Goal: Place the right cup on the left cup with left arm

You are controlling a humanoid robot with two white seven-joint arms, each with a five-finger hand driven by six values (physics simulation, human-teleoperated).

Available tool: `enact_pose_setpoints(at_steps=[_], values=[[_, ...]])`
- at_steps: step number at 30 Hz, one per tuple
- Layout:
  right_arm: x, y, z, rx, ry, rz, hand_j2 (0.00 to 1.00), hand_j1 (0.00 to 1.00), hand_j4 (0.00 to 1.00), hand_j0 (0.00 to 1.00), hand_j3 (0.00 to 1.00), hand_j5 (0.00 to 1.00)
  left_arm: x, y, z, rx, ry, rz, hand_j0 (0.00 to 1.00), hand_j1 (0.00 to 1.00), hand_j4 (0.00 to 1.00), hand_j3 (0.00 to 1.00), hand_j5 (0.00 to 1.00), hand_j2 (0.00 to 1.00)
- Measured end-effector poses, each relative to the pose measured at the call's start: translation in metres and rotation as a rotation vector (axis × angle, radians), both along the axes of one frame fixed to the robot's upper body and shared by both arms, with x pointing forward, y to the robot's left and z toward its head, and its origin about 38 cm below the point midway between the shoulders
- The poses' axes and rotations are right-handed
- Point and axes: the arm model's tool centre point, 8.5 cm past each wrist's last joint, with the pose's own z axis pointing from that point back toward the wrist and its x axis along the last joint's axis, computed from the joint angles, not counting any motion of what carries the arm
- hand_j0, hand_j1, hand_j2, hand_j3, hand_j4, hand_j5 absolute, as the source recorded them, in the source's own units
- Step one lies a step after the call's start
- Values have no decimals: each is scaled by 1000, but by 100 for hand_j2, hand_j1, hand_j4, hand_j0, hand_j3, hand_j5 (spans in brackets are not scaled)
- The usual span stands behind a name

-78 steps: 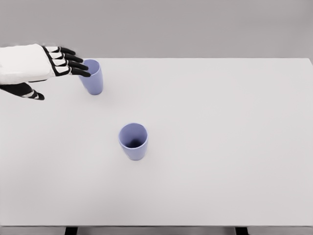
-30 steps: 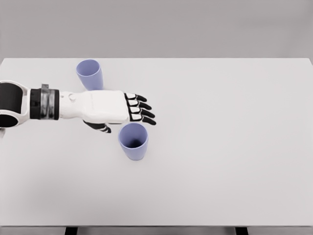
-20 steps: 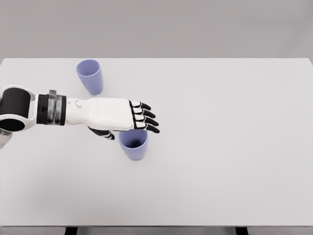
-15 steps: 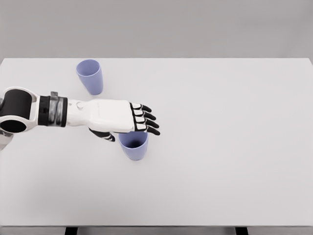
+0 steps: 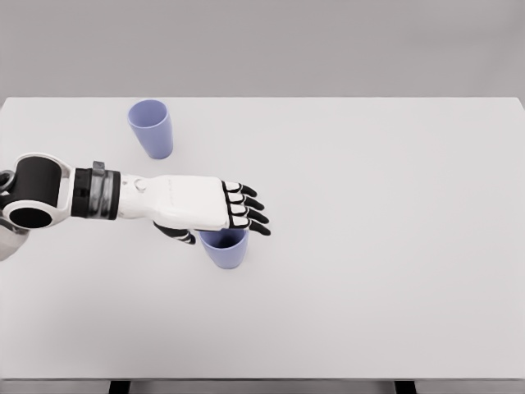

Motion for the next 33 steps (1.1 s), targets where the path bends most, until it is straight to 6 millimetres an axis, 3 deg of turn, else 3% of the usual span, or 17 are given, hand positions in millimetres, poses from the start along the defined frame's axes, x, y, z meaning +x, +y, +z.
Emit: enact_pose_setpoints(at_steps=[33], values=[[0,0,0,0,0,0,100,100,100,100,100,100,-2,-9,-14,51,-37,-14,100,100,100,100,100,100]])
